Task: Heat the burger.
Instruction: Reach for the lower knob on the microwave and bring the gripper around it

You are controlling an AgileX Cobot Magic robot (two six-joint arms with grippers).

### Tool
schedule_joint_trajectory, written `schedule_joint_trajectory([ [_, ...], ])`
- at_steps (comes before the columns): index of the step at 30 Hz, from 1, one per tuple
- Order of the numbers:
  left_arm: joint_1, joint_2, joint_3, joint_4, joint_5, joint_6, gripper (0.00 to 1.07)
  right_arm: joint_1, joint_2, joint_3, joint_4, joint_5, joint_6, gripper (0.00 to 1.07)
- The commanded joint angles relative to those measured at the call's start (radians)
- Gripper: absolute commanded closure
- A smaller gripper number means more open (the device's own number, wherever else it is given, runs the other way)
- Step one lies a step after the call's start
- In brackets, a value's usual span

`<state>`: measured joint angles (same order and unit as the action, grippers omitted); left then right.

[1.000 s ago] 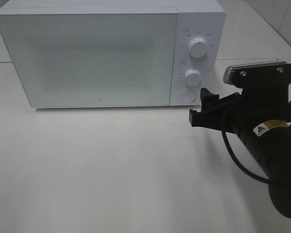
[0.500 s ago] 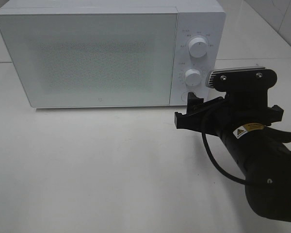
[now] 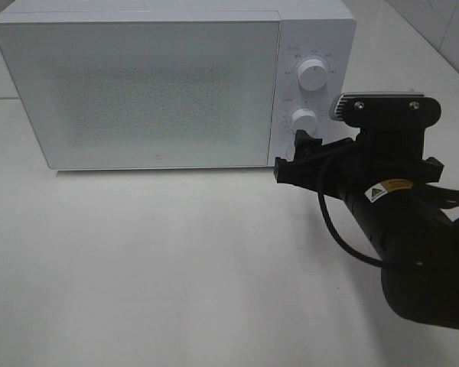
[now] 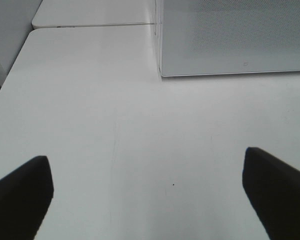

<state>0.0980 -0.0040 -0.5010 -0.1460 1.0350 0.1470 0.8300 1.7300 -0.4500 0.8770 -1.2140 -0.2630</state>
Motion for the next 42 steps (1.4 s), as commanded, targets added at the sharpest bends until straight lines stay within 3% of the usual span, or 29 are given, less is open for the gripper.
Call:
schedule_joint_trajectory([
  [1,0.002,-0.025,0.002,0.0,-0.002,0.002,0.09,-0.04,0.008,-0.025,-0.052,-0.058,0.008,0.32],
  [18,0.002,-0.025,0.002,0.0,-0.002,0.002,0.09,-0.074,0.222,-0.202,-0.091,-0.063,-0.012,0.32],
  [23,0.002,-0.025,0.002,0.0,-0.002,0.002,0.09,-0.122,0.274,-0.267,-0.122,-0.032,-0.011,0.32],
  [33,0.002,-0.025,0.002,0.0,-0.002,0.002,0.09,-0.191,0.299,-0.321,-0.18,-0.009,-0.006,0.32],
  [42,0.002,-0.025,0.002,0.0,-0.002,0.002,0.09,-0.2,0.344,-0.335,-0.192,-0.008,0.02,0.32],
])
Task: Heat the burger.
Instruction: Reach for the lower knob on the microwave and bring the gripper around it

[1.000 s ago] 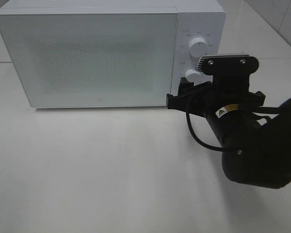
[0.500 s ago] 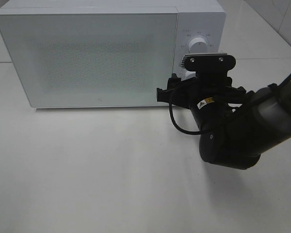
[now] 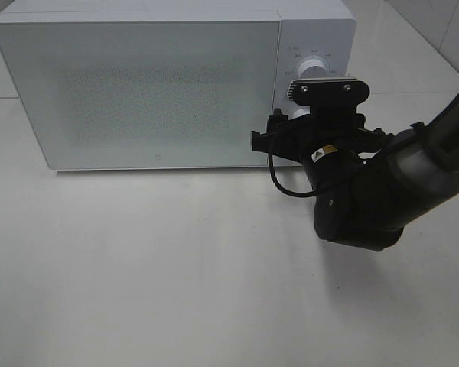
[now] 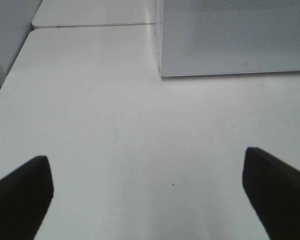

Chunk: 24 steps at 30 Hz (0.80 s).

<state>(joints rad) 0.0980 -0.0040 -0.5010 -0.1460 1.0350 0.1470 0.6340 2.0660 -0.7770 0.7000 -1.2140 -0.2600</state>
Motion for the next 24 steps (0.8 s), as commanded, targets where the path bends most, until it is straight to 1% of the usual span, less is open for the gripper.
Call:
schedule_joint_trajectory([
  [1,0.002,-0.025,0.002,0.0,-0.002,0.002,0.09,-0.005,0.009,-0.008,-0.012,-0.008,0.018,0.32],
  [6,0.002,-0.025,0.002,0.0,-0.002,0.002,0.09,-0.005,0.012,-0.008,-0.011,-0.009,0.021,0.33],
  [10,0.002,-0.025,0.002,0.0,-0.002,0.002,0.09,-0.005,0.018,-0.008,-0.011,-0.001,0.021,0.39],
  [11,0.002,-0.025,0.002,0.0,-0.002,0.002,0.09,-0.005,0.018,-0.008,-0.011,0.007,0.024,0.44],
  [12,0.002,-0.025,0.002,0.0,-0.002,0.002,0.09,-0.005,0.018,-0.008,-0.011,0.007,0.024,0.44],
  [13,0.002,-0.025,0.002,0.0,-0.002,0.002,0.09,-0.005,0.018,-0.008,-0.011,0.009,0.024,0.5],
  [14,0.002,-0.025,0.002,0.0,-0.002,0.002,0.09,-0.005,0.018,-0.008,-0.011,0.009,0.024,0.5],
  [15,0.002,-0.025,0.002,0.0,-0.002,0.002,0.09,-0.005,0.018,-0.008,-0.011,0.011,0.024,0.54],
  [16,0.002,-0.025,0.002,0.0,-0.002,0.002,0.09,-0.005,0.018,-0.008,-0.011,0.016,0.024,0.63],
  [17,0.002,-0.025,0.002,0.0,-0.002,0.002,0.09,-0.005,0.018,-0.008,-0.011,0.016,0.024,0.63],
  [18,0.002,-0.025,0.002,0.0,-0.002,0.002,0.09,-0.005,0.018,-0.008,-0.012,0.016,0.024,0.75],
  [19,0.002,-0.025,0.002,0.0,-0.002,0.002,0.09,-0.005,0.018,-0.008,-0.012,0.016,0.024,0.75],
  [20,0.002,-0.025,0.002,0.0,-0.002,0.002,0.09,-0.005,0.018,-0.008,-0.012,0.016,0.024,0.81],
  [21,0.002,-0.025,0.002,0.0,-0.002,0.002,0.09,-0.005,0.018,-0.008,-0.012,0.013,0.024,0.89],
  [22,0.002,-0.025,0.002,0.0,-0.002,0.002,0.09,-0.005,0.018,-0.008,-0.012,0.013,0.024,0.89],
  [23,0.002,-0.025,0.002,0.0,-0.002,0.002,0.09,-0.005,0.018,-0.008,-0.012,0.007,0.024,0.95],
  [24,0.002,-0.025,0.002,0.0,-0.002,0.002,0.09,-0.005,0.018,-0.008,-0.012,0.007,0.024,0.95],
])
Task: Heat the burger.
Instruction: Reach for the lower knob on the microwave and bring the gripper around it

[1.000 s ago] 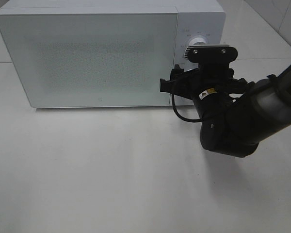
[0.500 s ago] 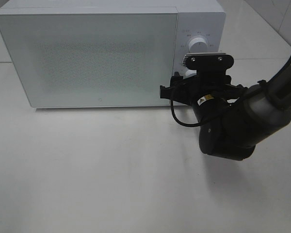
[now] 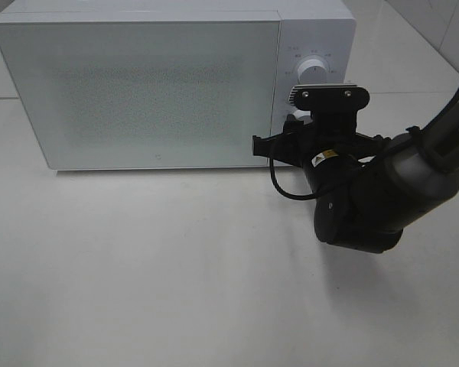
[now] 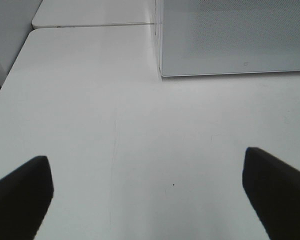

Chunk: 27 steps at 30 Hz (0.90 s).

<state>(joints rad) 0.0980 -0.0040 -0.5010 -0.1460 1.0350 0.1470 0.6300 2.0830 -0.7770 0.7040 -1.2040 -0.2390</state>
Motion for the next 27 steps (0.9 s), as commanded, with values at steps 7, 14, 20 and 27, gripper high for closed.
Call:
schedule_joint_trajectory([
  [7,0.002,-0.025,0.002,0.0,-0.002,0.002,0.09,-0.001,0.001,-0.008,-0.016,-0.023,0.004,0.99],
  [14,0.002,-0.025,0.002,0.0,-0.002,0.002,0.09,-0.001,0.001,-0.008,-0.016,-0.023,0.01,0.99],
  [20,0.002,-0.025,0.002,0.0,-0.002,0.002,0.09,-0.001,0.001,-0.008,-0.017,-0.027,0.028,1.01],
  [27,0.002,-0.025,0.002,0.0,-0.002,0.002,0.09,-0.001,0.001,-0.008,-0.025,-0.051,0.121,1.01],
])
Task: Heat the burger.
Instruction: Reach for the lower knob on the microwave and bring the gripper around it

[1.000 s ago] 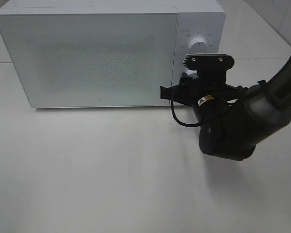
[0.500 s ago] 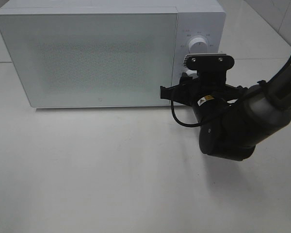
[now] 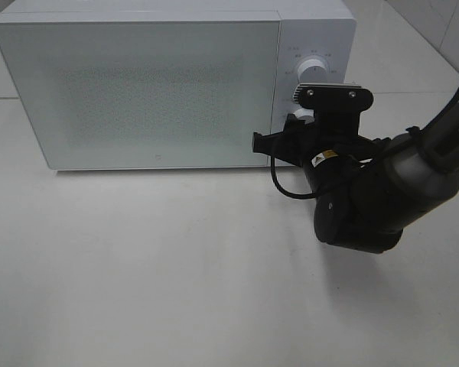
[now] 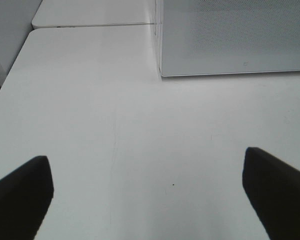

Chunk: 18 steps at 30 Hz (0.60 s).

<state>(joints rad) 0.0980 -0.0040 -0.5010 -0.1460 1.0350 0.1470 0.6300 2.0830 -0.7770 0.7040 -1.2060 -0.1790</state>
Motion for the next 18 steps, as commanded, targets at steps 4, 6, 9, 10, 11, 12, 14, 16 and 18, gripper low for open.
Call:
schedule_joint_trajectory([
  [4,0.002,-0.025,0.002,0.0,-0.002,0.002,0.09,-0.001,0.001,-0.008,-0.054,-0.081,0.201,1.01],
  [6,0.002,-0.025,0.002,0.0,-0.002,0.002,0.09,-0.001,0.001,-0.008,-0.06,-0.092,0.269,1.01],
  [9,0.002,-0.025,0.002,0.0,-0.002,0.002,0.09,-0.001,0.001,-0.008,-0.07,-0.113,0.363,1.01],
  [10,0.002,-0.025,0.002,0.0,-0.002,0.002,0.09,-0.001,0.001,-0.008,-0.073,-0.126,0.427,1.01],
  [11,0.002,-0.025,0.002,0.0,-0.002,0.002,0.09,-0.001,0.001,-0.008,-0.073,-0.126,0.427,1.01],
  [12,0.002,-0.025,0.002,0.0,-0.002,0.002,0.09,-0.001,0.001,-0.008,-0.075,-0.131,0.461,1.01],
  [14,0.002,-0.025,0.002,0.0,-0.002,0.002,0.09,-0.001,0.001,-0.008,-0.076,-0.145,0.52,1.01],
  [16,0.002,-0.025,0.002,0.0,-0.002,0.002,0.09,-0.001,0.001,-0.008,-0.076,-0.154,0.543,1.02],
  [18,0.002,-0.025,0.002,0.0,-0.002,0.002,0.09,-0.001,0.001,-0.008,-0.094,-0.158,0.675,1.04],
])
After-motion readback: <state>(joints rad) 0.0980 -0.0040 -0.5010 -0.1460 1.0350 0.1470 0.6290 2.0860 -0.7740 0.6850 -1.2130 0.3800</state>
